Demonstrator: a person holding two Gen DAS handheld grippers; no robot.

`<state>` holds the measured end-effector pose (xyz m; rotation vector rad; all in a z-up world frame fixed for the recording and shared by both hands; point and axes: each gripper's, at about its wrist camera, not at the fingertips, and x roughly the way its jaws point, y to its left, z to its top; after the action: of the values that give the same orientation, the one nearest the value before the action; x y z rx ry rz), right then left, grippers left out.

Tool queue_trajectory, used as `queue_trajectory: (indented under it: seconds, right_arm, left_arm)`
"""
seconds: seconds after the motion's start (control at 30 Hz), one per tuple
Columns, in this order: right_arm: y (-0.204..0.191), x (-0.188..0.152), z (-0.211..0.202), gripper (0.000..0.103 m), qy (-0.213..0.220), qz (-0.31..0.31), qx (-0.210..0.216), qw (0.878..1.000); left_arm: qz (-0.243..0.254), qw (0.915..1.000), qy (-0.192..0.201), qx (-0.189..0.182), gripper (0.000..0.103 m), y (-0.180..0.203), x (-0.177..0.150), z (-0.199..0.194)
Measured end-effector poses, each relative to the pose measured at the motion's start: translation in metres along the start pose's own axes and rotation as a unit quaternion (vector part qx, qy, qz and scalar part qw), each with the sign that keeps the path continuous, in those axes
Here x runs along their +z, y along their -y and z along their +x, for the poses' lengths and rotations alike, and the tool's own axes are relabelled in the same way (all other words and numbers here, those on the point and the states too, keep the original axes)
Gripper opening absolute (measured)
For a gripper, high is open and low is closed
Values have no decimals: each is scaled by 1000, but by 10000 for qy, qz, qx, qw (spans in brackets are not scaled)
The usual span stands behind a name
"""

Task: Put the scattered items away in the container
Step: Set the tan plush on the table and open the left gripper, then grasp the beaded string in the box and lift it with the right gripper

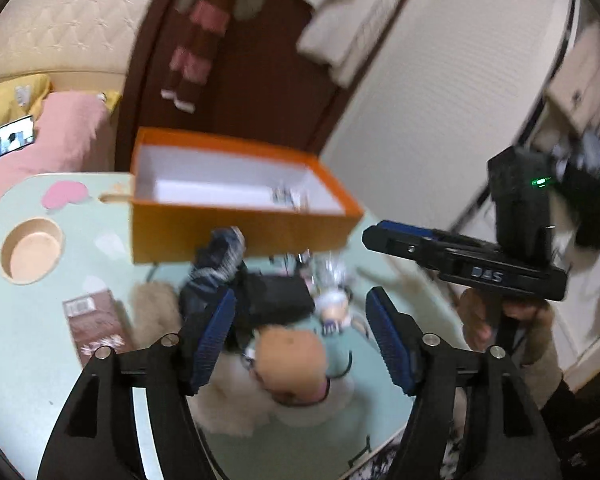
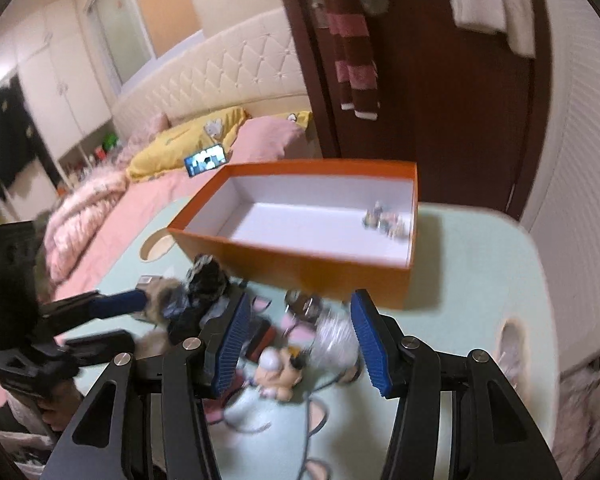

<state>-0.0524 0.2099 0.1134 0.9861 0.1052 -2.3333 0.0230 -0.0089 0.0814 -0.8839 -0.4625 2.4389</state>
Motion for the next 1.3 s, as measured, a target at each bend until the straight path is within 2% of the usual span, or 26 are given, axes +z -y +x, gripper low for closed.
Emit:
queue_trajectory:
  seconds: [0.03, 0.1, 0.17, 0.27, 0.33, 0.47, 0.57, 0.67, 0.83, 0.9, 0.97, 1.1, 1.27, 1.3]
  right_arm:
    - [-2, 8, 2, 45, -27, -186, -166, 9997]
    - [-6, 26, 10, 30, -62, -633, -527, 9966]
    - [-5, 41, 23, 26, -230, -916, -752, 9927]
    - [-2, 62, 56, 25, -790, -1219, -993, 9844]
    - [-2, 71, 82, 25, -1282, -1552, -1143, 9728]
    - [-3, 82, 122, 25, -2065, -2265, -1434, 9410]
    - [3, 89, 147, 25, -2601, -2393, -1402, 9249]
    - [3, 96, 170, 25, -2942, -2557, -1450, 9094]
    - [8, 91, 209, 25, -3699, -2527, -1360, 8836]
    - [3, 93, 214, 16, -3710, -2658, -1236, 8812]
    - [1, 94, 213, 16, -3653, -2717, -1218, 8820]
    - [2, 97, 205, 13, -3473, -2631, -1055, 8939]
    - [3, 100, 187, 12, -3118, -2277, -737, 9195]
    - [4, 104, 181, 9, -3010, -2155, -645, 9267]
  left_arm:
    - [-86, 9998, 151, 30, 70, -5, -1, -5]
    - [-273, 9985, 454, 146, 73, -17, -3, -13]
    - [-397, 9974, 566, 200, 74, -27, -5, -13]
    - [-435, 9977, 478, 191, 74, -42, -6, -14]
    - [-414, 9975, 521, 247, 74, -47, -7, -19]
    - [-452, 9975, 521, 179, 74, -54, -10, -20]
    - [-620, 9969, 480, 78, 74, -59, -14, -19]
    - [-780, 9957, 484, -76, 74, -63, -17, -22]
    - [-803, 9953, 527, -129, 74, -64, -18, -25]
    - [-820, 9951, 538, -113, 74, -65, -18, -25]
    - [-884, 9947, 508, -93, 74, -67, -18, -24]
    - [-953, 9943, 473, -71, 74, -70, -18, -22]
    - [-926, 9945, 496, 6, 74, -70, -19, -22]
    - [-918, 9946, 486, 5, 74, -70, -19, -21]
